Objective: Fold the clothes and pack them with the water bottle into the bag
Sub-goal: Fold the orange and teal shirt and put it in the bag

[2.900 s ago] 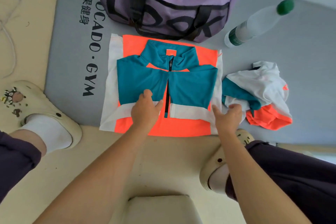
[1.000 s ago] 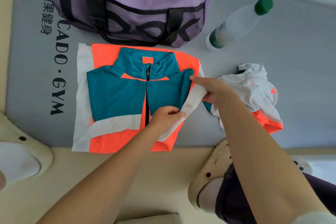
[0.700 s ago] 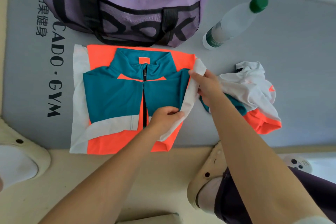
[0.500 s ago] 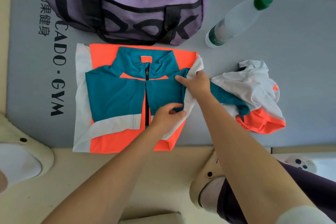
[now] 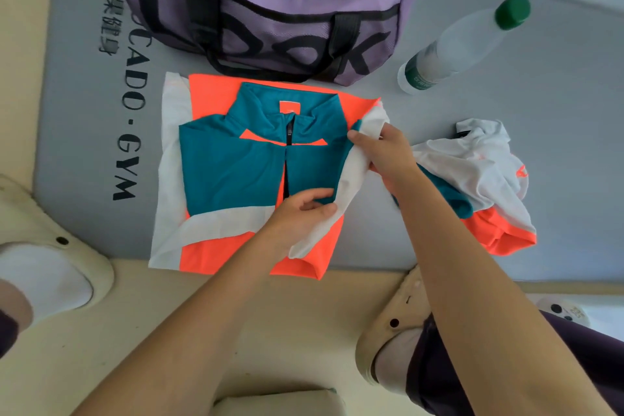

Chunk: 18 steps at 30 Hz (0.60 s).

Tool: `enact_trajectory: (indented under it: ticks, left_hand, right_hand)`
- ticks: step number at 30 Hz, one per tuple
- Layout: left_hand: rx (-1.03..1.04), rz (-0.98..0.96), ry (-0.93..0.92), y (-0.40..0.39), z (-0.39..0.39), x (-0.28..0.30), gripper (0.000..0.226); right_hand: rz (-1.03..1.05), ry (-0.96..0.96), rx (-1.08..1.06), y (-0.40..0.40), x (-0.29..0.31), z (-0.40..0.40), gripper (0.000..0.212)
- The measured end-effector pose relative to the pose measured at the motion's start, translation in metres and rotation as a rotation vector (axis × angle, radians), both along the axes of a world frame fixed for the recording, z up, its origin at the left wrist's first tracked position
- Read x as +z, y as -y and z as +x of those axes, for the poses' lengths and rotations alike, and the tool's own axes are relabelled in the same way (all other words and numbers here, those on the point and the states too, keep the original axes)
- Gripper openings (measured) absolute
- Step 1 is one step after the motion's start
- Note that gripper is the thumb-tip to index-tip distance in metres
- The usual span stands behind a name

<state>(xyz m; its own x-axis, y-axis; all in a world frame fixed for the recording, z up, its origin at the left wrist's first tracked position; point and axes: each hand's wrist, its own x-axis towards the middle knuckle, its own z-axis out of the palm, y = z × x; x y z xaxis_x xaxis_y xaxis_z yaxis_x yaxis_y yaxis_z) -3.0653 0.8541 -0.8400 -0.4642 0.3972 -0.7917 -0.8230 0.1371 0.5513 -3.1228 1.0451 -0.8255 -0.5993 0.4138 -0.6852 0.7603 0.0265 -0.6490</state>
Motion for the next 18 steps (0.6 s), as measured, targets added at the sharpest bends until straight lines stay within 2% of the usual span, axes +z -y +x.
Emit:
enact_trajectory:
  ticks: [5, 8, 12, 15, 18]
  left_hand:
    - [0.155, 0.062, 0.011, 0.085, -0.013, 0.015, 0.031]
    - [0.237, 0.018, 0.023, 0.138, -0.015, 0.017, 0.031]
    - [0.253, -0.247, 0.008, 0.179, -0.014, 0.008, 0.029]
    - [0.141, -0.431, -0.013, 0.179, -0.022, 0.009, 0.008]
    - [0.023, -0.526, -0.123, 0.169, -0.031, 0.004, 0.044]
  right_hand:
    - [-0.230, -0.117, 0.109, 0.080, 0.013, -0.034, 0.030]
    - [-0.284, -0.145, 0.177, 0.136, 0.010, -0.050, 0.018]
    - [-0.264, -0.113, 0.255, 0.194, -0.005, -0.058, 0.014]
    - [-0.155, -0.067, 0.284, 0.213, -0.018, -0.058, 0.017]
    - [-0.056, -0.025, 0.290, 0.218, -0.021, -0.060, 0.019]
